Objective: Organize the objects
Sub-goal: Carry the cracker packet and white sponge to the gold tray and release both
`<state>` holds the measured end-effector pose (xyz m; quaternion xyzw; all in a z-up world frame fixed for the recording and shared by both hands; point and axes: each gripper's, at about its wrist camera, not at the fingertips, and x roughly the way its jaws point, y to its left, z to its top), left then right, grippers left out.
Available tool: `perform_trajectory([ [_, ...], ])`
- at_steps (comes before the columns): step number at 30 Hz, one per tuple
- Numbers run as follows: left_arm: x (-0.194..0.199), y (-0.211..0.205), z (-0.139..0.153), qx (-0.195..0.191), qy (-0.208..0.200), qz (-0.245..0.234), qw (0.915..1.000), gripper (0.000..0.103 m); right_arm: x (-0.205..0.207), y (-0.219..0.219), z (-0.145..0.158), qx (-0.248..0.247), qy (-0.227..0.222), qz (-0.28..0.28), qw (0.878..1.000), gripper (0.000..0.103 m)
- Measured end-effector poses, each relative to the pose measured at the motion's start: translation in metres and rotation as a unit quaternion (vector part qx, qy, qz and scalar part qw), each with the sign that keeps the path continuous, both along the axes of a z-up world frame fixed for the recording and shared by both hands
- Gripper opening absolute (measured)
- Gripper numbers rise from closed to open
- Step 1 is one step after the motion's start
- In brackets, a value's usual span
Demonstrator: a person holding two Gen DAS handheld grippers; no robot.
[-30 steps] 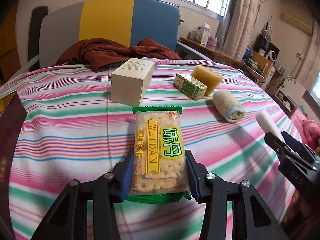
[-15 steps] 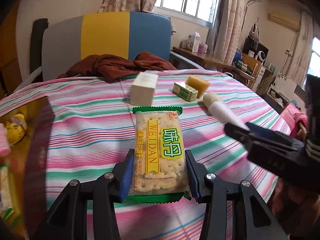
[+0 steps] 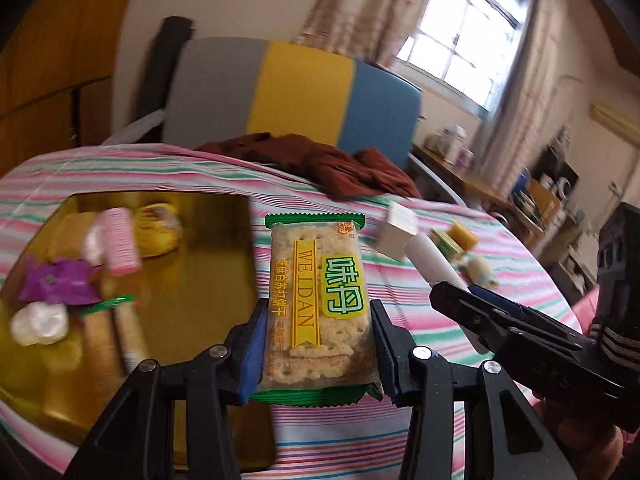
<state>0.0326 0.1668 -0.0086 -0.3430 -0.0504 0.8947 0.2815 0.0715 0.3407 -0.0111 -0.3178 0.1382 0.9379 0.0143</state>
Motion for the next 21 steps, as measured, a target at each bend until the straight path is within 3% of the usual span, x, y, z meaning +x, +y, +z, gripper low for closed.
perform_trajectory([
  [8, -0.015, -0.082, -0.003, -0.001, -0.005, 0.089, 0.996, 0.048, -0.038, -0.071, 0.01, -0.009, 0.004, 0.073, 0.997, 0.063],
  [12, -0.022, -0.118, -0.01, -0.011, -0.015, 0.13, 0.9914, 0.048, -0.058, -0.097, 0.004, -0.034, -0.014, 0.097, 0.995, 0.063],
  [21, -0.037, -0.158, -0.031, -0.035, -0.056, 0.154, 0.9858, 0.048, -0.093, -0.116, -0.022, -0.066, -0.077, 0.085, 0.991, 0.072],
])
